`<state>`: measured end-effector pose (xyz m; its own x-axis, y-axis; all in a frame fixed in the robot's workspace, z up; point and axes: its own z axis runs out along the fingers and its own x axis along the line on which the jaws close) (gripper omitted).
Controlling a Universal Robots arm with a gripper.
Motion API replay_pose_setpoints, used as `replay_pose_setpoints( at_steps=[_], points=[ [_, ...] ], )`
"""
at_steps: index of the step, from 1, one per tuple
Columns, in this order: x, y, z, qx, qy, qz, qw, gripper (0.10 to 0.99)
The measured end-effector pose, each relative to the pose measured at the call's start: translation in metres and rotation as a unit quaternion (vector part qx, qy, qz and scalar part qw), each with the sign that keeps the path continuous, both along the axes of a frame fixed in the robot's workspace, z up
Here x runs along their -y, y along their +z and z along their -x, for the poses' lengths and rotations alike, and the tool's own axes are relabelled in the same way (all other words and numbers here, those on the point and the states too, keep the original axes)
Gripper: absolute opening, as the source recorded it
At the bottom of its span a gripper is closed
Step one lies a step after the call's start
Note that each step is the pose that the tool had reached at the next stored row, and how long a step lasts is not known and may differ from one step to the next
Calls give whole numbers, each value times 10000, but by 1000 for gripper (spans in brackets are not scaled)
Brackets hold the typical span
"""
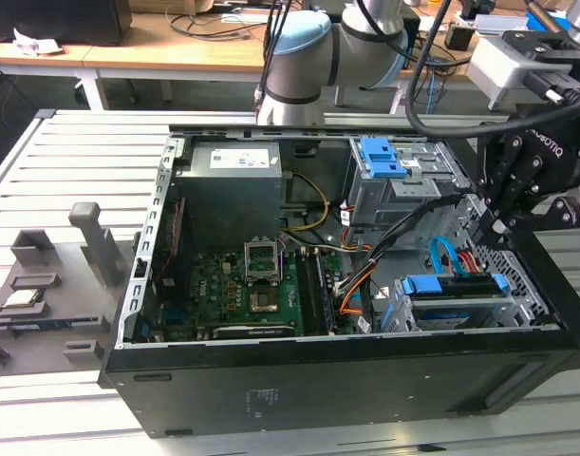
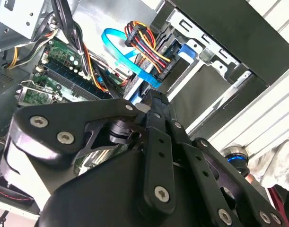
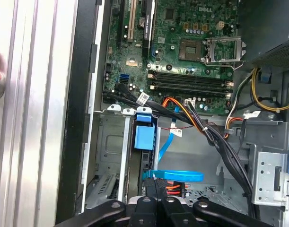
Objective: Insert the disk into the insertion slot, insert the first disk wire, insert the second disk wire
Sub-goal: 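Insert the second disk wire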
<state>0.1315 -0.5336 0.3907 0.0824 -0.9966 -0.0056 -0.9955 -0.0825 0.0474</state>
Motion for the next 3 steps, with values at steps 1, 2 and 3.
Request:
replay_pose_setpoints(
  at_steps=[1, 2, 3],
  points=[
    [0, 1, 0, 0, 0, 1, 10000, 106],
    [0, 1, 0, 0, 0, 0, 10000, 106],
    [0, 2, 0, 0, 0, 0, 10000, 106]
  ],
)
